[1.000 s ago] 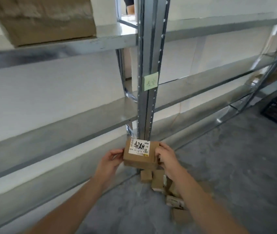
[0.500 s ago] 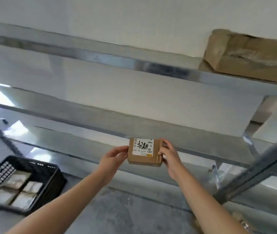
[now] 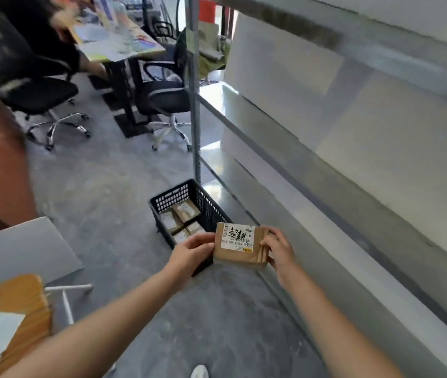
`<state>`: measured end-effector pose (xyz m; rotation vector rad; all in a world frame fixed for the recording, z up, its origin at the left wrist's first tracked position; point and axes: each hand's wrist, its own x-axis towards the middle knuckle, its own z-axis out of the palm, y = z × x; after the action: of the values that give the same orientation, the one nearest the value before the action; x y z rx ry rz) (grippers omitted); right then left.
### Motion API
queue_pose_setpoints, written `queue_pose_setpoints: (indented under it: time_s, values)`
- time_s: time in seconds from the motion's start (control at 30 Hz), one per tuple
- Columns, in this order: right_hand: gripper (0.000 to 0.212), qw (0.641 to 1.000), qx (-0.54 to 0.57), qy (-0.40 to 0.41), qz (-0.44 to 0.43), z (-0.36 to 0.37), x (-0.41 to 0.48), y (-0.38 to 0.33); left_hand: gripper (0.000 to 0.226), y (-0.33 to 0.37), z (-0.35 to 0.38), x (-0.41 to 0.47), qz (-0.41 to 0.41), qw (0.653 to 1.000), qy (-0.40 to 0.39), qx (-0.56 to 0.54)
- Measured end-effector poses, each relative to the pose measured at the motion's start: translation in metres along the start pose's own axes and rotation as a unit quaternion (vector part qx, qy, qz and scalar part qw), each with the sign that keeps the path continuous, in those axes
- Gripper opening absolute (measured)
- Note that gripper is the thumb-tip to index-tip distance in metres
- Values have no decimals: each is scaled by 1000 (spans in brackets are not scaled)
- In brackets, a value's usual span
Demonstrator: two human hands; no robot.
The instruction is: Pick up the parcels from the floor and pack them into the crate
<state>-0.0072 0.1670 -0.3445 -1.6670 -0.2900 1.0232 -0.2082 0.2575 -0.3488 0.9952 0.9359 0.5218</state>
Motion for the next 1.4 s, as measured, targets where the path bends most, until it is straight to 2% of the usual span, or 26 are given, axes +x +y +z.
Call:
queue_pose_setpoints:
  time_s: [0.07,0.2,0.43,0.6,0.83,0.97,1.03,1.07,1.17,1.23,1.33,1.4]
  values:
    - [33,999,-16,-23,26,28,22,8,24,1,-26,13,-4,999,34,7]
    - [46,997,-42,-39,58,61,83,22,22,0,-50,52,-37,996,82,-19]
    - [37,990,-33,-71,119,107,180,-6,23,19,-60,149,-69,984,161,-43]
    - [40,983,-27,-92,158,139,261,-21,23,51,-71,233,-90,974,207,-21]
    - [27,977,-69,-56,195,160,344,-29,33,61,-80,338,-152,971,180,25]
    - [43,971,-60,-22,230,173,375,-13,35,56,-92,392,-163,973,144,73]
    - [56,965,-30,17,260,183,388,5,38,53,-103,418,-181,971,123,94]
    - [55,960,-9,47,274,188,392,14,39,50,-109,430,-190,970,108,105]
    - [29,948,44,112,296,207,410,40,39,40,-131,473,-210,964,40,156]
    - [22,938,66,142,310,221,421,53,36,31,-143,500,-218,956,-2,195]
    - [30,920,115,176,329,243,444,82,35,4,-160,543,-233,944,-39,230]
    - [41,916,106,174,344,258,461,108,42,-21,-171,569,-246,935,-50,251]
